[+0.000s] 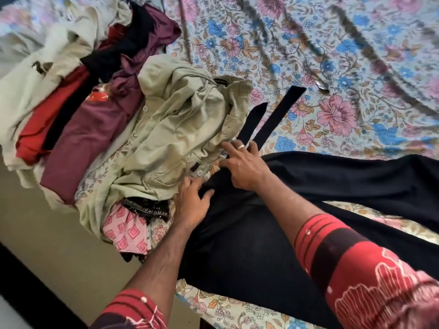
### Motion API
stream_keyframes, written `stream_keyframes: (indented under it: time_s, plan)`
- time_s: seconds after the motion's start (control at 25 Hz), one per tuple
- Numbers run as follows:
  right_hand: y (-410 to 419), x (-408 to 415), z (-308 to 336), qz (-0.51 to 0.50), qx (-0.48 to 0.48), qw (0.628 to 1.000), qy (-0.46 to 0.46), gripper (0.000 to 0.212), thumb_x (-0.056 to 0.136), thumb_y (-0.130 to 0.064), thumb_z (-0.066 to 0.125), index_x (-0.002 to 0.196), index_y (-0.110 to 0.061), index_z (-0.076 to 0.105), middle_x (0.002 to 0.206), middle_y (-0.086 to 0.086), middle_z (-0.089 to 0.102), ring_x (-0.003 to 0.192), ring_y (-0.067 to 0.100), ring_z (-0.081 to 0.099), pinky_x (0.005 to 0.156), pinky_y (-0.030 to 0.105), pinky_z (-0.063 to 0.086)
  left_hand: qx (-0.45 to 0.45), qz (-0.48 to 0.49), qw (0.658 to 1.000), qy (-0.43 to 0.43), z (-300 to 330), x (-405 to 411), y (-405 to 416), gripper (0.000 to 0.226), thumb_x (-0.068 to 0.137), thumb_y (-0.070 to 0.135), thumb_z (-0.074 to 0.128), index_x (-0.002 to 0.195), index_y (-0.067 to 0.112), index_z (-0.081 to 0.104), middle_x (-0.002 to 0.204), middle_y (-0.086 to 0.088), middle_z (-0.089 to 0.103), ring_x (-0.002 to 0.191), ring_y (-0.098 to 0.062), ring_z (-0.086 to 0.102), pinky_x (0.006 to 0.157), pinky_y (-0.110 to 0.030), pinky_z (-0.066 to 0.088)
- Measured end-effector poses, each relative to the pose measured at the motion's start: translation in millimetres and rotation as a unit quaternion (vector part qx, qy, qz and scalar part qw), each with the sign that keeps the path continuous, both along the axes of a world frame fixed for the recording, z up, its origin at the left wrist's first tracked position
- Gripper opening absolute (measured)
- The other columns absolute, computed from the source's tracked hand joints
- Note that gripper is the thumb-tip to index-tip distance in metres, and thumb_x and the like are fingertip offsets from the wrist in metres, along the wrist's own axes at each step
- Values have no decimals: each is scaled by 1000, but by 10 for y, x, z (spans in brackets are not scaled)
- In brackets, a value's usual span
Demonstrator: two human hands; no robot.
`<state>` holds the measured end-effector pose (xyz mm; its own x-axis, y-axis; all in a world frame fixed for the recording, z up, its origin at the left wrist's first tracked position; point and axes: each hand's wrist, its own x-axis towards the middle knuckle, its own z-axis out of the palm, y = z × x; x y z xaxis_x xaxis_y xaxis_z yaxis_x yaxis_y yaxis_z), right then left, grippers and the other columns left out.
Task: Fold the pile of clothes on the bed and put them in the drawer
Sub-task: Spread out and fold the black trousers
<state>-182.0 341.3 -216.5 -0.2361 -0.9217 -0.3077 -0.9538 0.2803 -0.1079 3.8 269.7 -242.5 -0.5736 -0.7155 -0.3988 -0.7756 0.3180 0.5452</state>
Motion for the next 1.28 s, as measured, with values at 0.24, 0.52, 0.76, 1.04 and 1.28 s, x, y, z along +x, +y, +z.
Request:
stream_keyframes:
  time_s: [0.24, 0.52, 0.76, 1.04, 1.28]
  plan:
    - [402, -350, 131, -32, -75, 997, 15, 40, 78, -37, 63, 112, -23, 75, 145, -7, 59, 142, 18, 44, 116, 59, 19, 121, 191, 967, 121, 51, 16, -204, 26, 105, 25, 52, 118, 6, 64, 117, -13, 69, 114, -31, 62, 99, -39, 47]
    - [819, -94, 603, -47, 161, 964, -204, 35, 88, -48, 63, 79, -15, 55, 69, 6, 69, 70, 31, 68, 66, 31, 46, 377, 255, 859, 235, 33, 77, -352, 39, 75, 41, 69, 103, 14, 71, 105, -7, 74, 99, -24, 68, 89, -39, 52]
    - [776, 96, 354, -116, 125, 973, -158, 25, 88, -43, 67, 106, -26, 65, 105, 3, 69, 106, 31, 66, 84, 43, 57, 195, 237, 940, 146, -1, -17, -361, 24, 99, 40, 61, 83, 24, 70, 95, 0, 73, 93, -21, 67, 84, -36, 53]
    - [159, 207, 72, -8, 110, 994, -4, 47, 82, -39, 67, 129, -36, 64, 147, 3, 33, 139, 36, 31, 106, 62, 28, 64, 157, 982, 80, 172, -174, -277, 23, 77, 31, 86, 94, 20, 75, 84, 7, 72, 83, -16, 68, 71, -26, 52]
    - [1056, -18, 407, 65, -27, 997, -14, 45, 81, -68, 58, 70, -25, 68, 107, -9, 62, 115, 19, 57, 95, 50, 34, 36, 231, 966, 107, 266, -194, -386, 11, 93, 17, 69, 96, 8, 75, 78, 3, 65, 83, -22, 61, 67, -27, 39]
